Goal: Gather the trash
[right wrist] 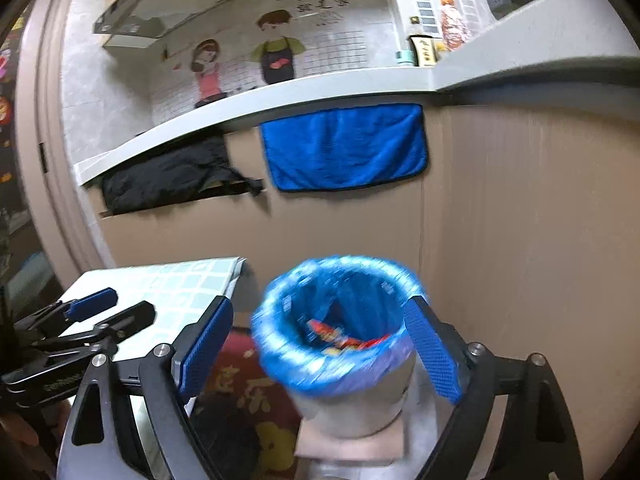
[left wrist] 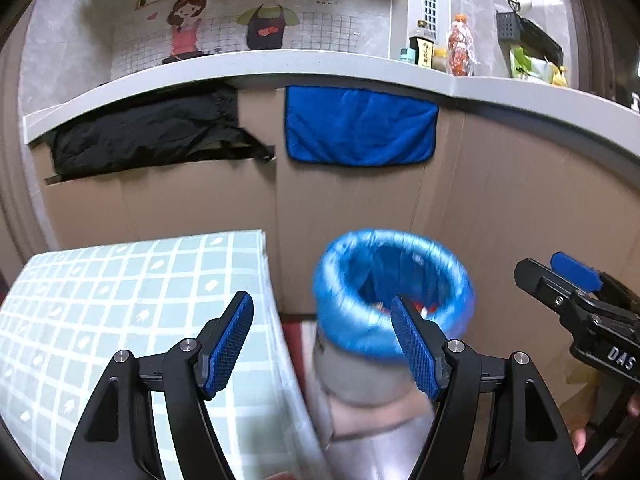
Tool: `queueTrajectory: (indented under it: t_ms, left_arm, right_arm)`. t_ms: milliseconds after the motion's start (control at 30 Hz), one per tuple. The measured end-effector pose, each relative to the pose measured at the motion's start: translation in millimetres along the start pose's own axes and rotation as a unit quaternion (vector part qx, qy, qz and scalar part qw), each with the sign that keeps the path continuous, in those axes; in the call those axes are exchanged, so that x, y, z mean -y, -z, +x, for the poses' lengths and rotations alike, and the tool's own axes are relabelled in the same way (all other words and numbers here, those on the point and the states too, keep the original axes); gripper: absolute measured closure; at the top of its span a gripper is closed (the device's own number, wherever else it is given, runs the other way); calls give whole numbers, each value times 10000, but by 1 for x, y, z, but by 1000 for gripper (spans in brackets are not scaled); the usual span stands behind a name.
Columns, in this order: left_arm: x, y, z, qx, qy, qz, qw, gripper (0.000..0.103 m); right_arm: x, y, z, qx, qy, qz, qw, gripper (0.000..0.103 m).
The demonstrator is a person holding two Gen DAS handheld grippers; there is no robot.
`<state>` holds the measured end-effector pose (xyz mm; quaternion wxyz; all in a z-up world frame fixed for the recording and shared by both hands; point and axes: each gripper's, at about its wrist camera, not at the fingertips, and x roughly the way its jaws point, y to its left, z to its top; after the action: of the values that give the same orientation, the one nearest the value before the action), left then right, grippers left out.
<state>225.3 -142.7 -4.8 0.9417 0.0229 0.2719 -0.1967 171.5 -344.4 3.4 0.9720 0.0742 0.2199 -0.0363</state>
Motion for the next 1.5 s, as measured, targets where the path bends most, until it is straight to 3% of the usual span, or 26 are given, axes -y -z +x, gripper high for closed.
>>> queueTrajectory:
  t_ms: [300, 567, 833, 1133, 1500]
  left_arm:
    - [-6, 49, -95, 135, -434, 223, 9987, 31]
    - [-23, 74, -157, 466, -754, -134, 9960, 31]
    - [-23, 101, -171, 99, -746, -126, 9971, 31]
    - [-27, 105, -190, 390, -817, -330, 9954, 31]
    - [-27, 106, -192, 363, -772, -332, 9958, 32]
  right_arm:
    - [-51, 55, -69, -158, -16, -433, 9989, 18]
    - [-63, 78, -116, -128, -188, -321, 9992, 17]
    - [-74, 86, -125, -243, -246, -481, 9982, 17]
    - [-75, 90, -133, -221, -233, -506, 9982, 17]
    - [-77, 90, -136, -158, -199, -554, 9981, 17]
